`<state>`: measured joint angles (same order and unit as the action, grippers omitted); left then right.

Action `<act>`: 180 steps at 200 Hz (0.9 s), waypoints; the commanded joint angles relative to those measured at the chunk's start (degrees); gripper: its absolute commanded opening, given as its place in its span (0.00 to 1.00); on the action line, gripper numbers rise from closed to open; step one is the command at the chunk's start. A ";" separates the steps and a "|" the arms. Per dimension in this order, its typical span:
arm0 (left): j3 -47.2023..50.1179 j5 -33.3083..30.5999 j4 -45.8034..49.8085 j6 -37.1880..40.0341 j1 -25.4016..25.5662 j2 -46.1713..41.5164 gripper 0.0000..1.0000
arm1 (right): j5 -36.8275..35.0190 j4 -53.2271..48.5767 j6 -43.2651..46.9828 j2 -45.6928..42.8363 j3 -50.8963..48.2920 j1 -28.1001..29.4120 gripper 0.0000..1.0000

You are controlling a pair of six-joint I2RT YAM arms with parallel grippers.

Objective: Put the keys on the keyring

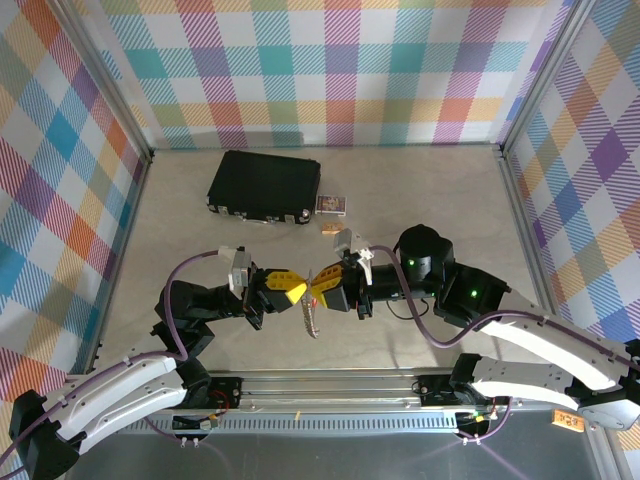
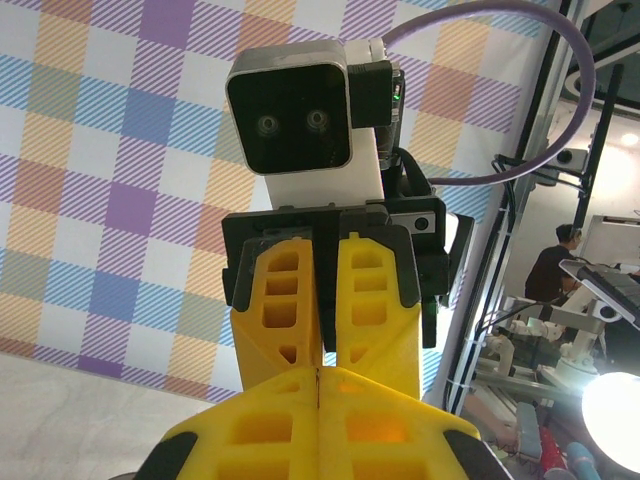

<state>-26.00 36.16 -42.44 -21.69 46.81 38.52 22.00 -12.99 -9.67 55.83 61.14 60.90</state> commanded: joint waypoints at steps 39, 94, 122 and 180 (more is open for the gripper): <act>0.40 1.04 -4.65 -0.73 0.53 -0.57 0.00 | 1.88 1.98 0.60 0.90 -0.15 -0.25 0.09; 0.43 0.71 -4.67 -0.71 0.51 -0.58 0.00 | 2.56 2.23 0.62 1.25 -0.15 -0.18 0.09; 0.51 0.49 -4.67 -0.49 0.52 -0.30 0.00 | 2.89 2.80 0.53 1.26 -0.54 -0.25 0.08; -2.04 -3.29 11.38 5.75 0.48 -4.35 0.09 | -0.28 -1.69 5.53 -1.15 0.35 -0.19 0.00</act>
<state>-25.61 35.62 -39.79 -20.40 46.85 37.17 22.57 -13.10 -8.08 56.16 60.62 60.60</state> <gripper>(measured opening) 0.063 0.055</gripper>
